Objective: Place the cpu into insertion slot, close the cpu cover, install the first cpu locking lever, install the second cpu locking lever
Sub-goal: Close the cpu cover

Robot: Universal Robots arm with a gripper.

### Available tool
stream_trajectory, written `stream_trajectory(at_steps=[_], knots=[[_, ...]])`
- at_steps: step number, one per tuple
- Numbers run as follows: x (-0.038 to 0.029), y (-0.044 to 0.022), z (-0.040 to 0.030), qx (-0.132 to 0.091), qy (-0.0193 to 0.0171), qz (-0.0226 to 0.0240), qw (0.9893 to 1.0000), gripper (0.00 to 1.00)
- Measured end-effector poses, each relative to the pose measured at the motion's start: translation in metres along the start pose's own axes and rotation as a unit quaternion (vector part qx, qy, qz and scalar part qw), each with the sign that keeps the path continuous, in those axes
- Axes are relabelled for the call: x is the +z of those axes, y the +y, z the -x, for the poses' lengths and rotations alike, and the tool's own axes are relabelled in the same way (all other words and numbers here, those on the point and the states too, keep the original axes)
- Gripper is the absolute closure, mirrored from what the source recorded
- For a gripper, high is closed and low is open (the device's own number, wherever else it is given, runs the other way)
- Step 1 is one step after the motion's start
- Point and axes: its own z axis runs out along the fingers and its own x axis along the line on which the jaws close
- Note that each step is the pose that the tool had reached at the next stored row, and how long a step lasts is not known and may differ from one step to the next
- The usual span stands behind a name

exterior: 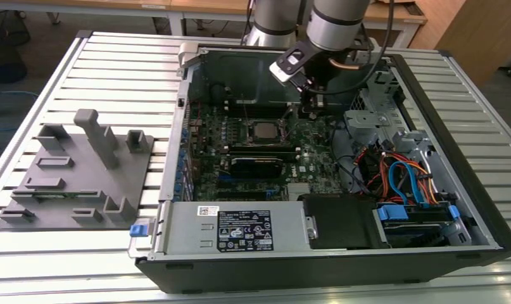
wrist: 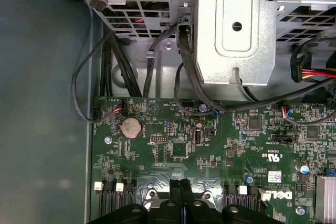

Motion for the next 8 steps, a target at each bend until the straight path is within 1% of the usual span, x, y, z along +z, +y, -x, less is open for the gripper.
stream_trajectory(at_steps=[8], knots=[[0.0,-0.0032,0.0,0.0,0.0,0.0,1.0,0.9]])
